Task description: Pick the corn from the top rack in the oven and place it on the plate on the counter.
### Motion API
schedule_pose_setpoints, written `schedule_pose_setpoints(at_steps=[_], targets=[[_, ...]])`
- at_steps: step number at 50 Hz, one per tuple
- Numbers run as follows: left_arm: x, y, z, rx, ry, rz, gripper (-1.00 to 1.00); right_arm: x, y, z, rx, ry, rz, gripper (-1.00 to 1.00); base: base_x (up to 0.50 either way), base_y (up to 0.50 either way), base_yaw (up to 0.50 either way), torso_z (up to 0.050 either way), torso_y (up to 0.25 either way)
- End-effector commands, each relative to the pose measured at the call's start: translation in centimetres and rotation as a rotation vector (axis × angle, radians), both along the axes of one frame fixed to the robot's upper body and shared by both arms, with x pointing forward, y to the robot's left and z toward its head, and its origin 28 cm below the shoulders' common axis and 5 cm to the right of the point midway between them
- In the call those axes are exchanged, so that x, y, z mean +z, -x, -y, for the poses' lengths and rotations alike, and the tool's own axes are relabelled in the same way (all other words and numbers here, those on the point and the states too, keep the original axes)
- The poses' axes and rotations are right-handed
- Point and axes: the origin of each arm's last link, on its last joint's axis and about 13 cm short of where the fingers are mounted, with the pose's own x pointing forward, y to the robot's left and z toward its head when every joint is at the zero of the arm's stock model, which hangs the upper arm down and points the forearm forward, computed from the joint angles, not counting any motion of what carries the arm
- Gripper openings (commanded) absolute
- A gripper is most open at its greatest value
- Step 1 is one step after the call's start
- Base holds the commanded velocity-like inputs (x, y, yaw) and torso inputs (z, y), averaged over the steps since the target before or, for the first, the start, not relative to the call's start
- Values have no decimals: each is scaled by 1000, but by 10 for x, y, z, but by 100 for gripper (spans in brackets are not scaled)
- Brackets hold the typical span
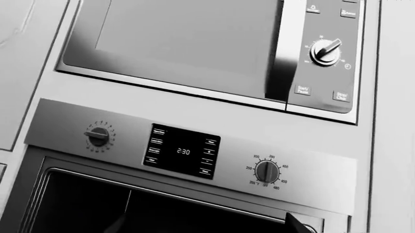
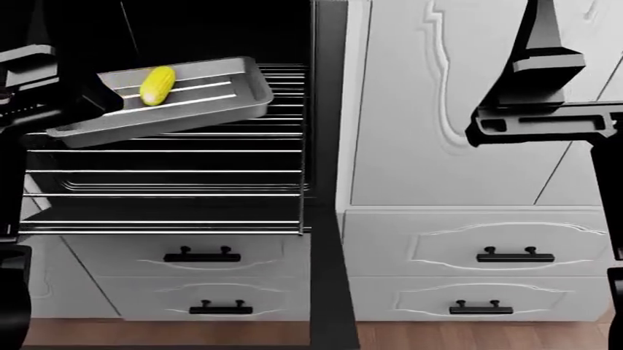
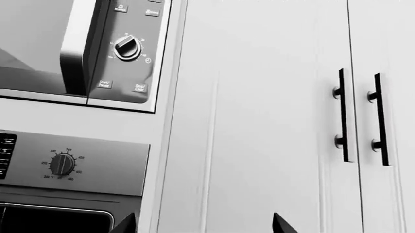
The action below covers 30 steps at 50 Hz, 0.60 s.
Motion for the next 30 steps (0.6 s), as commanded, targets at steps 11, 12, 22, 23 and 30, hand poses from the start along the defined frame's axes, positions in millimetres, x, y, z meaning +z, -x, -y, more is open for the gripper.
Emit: schedule_pose_setpoints(at_steps=[11,12,22,23,30], targets=[[-2,2,0,-1,5,-8,100,-2,2,0,3,-1,-6,100,0,500,0,0,0],[-2,2,0,-3,7,-9,100,-2,2,0,3,-1,-6,100,0,500,0,0,0],[-4,1,1,-6,6,-13,100,-3,1,-1,7,-4,-7,100,0,500,0,0,0],[-4,1,1,-6,7,-14,100,-3,1,-1,8,-5,-8,100,0,500,0,0,0],[-4,2,2,-8,7,-13,100,-4,1,-1,14,-7,-10,100,0,500,0,0,0]])
